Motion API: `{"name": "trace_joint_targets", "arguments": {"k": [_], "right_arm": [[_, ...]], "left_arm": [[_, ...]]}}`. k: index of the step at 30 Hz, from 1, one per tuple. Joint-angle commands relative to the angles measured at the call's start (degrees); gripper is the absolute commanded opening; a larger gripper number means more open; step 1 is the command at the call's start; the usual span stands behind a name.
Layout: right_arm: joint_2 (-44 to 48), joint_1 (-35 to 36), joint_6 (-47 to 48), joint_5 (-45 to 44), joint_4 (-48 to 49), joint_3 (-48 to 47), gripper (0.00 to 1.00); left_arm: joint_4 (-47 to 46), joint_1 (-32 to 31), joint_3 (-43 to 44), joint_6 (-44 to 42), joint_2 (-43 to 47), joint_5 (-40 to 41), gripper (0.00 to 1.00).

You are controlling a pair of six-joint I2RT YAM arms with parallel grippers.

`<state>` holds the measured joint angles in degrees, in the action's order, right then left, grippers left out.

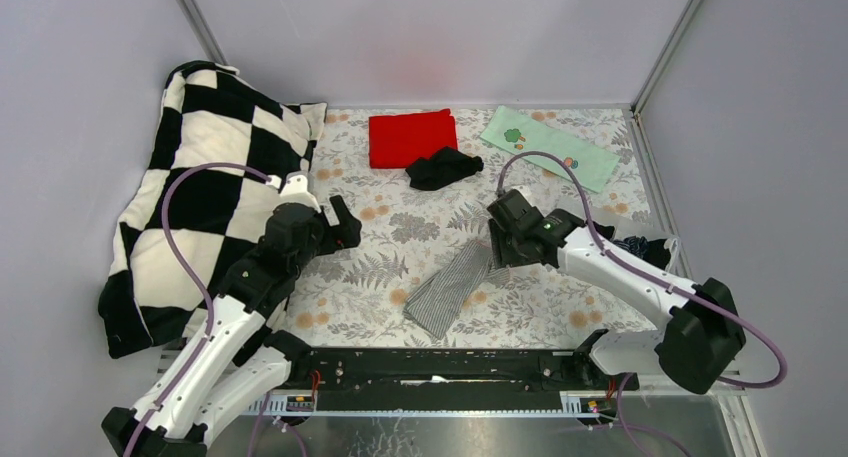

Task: Roll the underwear
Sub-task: Place the underwear at the center of the board.

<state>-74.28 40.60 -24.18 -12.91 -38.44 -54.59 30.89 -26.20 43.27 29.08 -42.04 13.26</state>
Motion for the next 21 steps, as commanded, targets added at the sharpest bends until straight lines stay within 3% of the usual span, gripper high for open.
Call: {"name": "trace_joint_targets", "arguments": {"k": [1, 7, 12, 21], "right_arm": [[3.91, -0.17, -5.1, -9.12, -0.13, -2.31, 0.6], [-1.35, -0.17, -9.14, 3.61, 3.52, -5.1, 0.59], [-6.85, -0.17, -11.46, 1.27, 2.07, -6.94, 0.63], [-5.26, -0.17, -13.82, 6.22, 6.37, -3.42, 0.63]], "left_arm": [[-2.13, 0.36, -1.32, 1.23, -0.72, -4.83, 0.99], [-9.12, 0.31, -5.19, 5.01, -4.45, -16.06, 0.99], [-15.58, -0.36, -8.67, 7.42, -8.5, -23.51, 0.99], [-21.66, -16.68, -13.02, 11.9, -15.55, -16.81, 0.92]]}}
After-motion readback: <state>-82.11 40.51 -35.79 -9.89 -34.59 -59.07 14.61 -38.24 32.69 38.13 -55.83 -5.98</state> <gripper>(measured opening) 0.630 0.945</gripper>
